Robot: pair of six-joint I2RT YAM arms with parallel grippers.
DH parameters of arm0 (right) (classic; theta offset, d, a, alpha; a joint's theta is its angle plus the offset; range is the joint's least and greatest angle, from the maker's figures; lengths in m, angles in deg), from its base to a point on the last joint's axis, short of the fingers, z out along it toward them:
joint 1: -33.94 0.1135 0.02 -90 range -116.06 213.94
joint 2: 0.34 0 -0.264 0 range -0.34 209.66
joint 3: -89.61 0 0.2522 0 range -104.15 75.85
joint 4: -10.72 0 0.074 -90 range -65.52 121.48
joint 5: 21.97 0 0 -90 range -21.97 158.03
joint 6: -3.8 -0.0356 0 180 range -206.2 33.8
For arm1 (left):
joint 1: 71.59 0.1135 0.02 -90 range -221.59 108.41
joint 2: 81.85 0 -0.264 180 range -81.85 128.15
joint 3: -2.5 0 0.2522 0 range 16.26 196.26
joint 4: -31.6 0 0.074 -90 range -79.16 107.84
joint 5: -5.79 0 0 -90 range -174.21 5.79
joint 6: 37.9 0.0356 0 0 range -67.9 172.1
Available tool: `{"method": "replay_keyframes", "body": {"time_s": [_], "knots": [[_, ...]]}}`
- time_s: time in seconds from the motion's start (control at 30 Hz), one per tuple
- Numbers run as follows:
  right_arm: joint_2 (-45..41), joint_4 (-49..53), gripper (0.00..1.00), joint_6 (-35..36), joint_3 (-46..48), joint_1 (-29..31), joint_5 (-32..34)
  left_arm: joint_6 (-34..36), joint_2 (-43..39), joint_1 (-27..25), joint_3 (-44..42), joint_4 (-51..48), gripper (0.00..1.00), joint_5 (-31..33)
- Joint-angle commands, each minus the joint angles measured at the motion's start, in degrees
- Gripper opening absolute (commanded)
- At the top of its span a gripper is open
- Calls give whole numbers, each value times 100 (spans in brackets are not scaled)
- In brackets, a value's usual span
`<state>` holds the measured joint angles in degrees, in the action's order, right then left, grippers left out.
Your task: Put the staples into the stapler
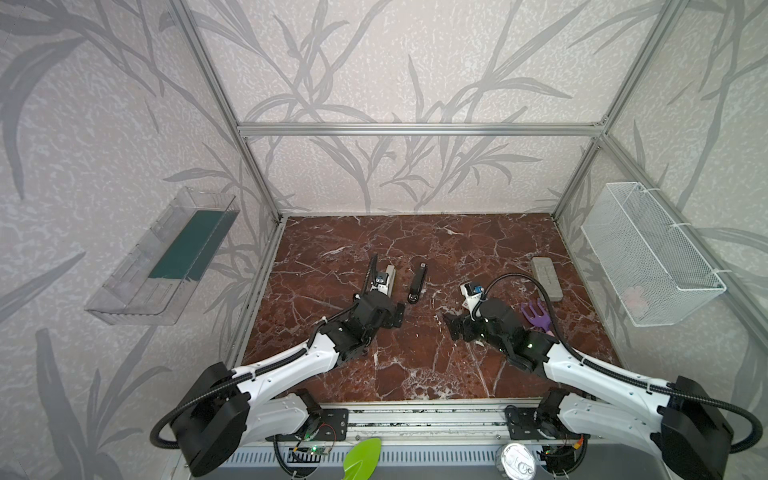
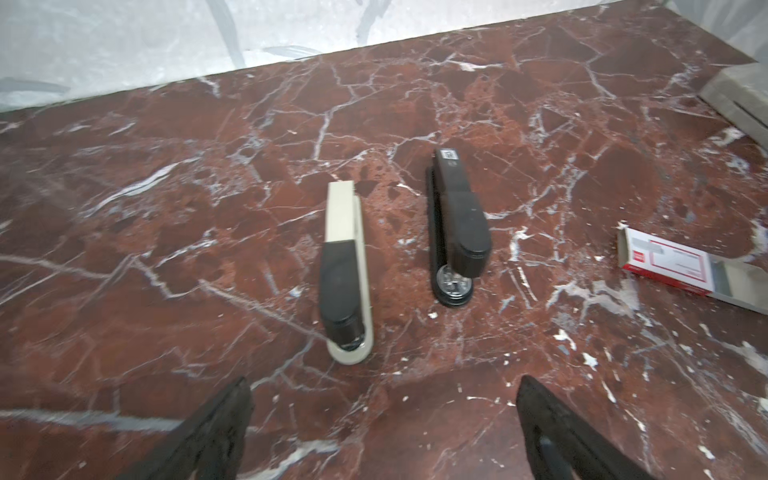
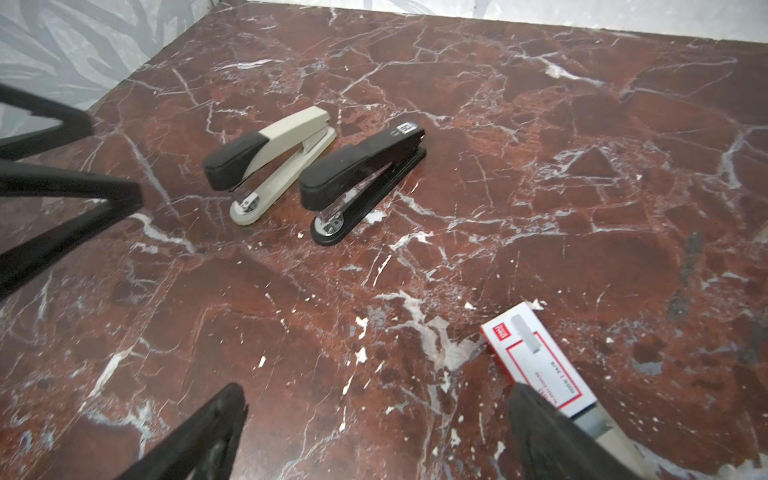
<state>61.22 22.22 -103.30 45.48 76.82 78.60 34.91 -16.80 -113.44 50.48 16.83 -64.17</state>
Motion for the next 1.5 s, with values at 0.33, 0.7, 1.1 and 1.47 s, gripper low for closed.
{"method": "replay_keyframes", "body": {"time_s": [0.33,0.7,1.1,1.47], "knots": [[568,1037,99,-50,-1082,-1728,727,59,-754,2300,317,-1325,99,162],[1493,-445,99,1090,-615,-2626,2663,690,277,4017,-44,1104,100,833],[2752,-6181,99,2594,1204,-2731,1708,1380,2146,4028,-1410,5389,95,-105],[3071,-6057,99,2247,1114,-3282,560,1459,2476,3982,-1343,5687,99,5]]}}
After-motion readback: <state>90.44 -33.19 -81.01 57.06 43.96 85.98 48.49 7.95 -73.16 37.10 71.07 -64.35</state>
